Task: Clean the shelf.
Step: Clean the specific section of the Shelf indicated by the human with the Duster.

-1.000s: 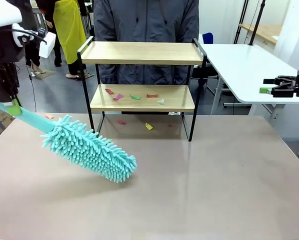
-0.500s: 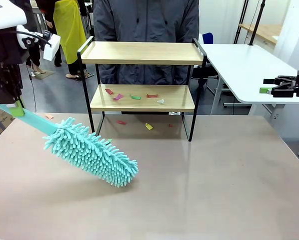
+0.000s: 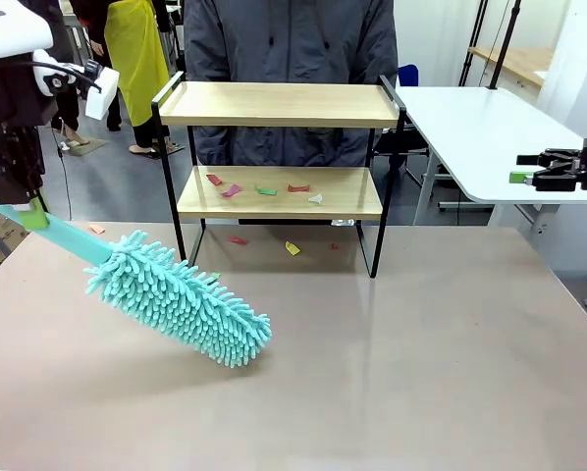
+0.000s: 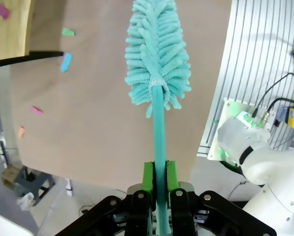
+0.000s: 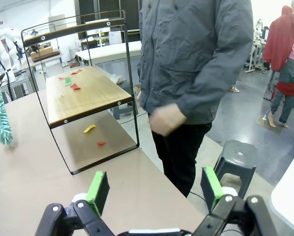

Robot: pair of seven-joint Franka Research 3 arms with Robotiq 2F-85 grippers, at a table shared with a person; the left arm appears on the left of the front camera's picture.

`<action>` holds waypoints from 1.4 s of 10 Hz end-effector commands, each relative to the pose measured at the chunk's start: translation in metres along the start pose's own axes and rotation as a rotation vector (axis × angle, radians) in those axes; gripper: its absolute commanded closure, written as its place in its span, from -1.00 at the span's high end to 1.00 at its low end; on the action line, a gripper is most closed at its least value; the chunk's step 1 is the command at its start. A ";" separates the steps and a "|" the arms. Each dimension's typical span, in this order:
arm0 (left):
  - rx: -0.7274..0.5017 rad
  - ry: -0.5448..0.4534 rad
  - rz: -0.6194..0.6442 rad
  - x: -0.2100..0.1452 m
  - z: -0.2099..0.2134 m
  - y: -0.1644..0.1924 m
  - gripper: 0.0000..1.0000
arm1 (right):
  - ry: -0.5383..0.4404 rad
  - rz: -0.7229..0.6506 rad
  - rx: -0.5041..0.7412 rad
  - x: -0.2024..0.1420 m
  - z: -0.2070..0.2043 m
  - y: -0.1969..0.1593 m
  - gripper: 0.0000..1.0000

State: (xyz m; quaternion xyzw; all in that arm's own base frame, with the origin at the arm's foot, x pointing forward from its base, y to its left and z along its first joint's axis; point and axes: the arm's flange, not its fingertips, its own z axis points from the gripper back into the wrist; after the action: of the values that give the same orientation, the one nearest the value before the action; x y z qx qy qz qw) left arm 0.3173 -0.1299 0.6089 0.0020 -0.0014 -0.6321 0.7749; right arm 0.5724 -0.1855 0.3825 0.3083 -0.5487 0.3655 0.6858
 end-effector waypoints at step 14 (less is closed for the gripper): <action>-0.007 -0.008 -0.005 -0.002 0.002 -0.002 -0.74 | 0.012 -0.013 -0.017 0.008 -0.002 0.004 1.00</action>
State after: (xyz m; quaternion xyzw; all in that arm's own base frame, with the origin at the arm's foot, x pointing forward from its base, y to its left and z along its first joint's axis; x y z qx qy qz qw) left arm 0.3173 -0.1299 0.6089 0.0020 -0.0013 -0.6321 0.7749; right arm 0.5724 -0.1855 0.3825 0.3084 -0.5487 0.3654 0.6858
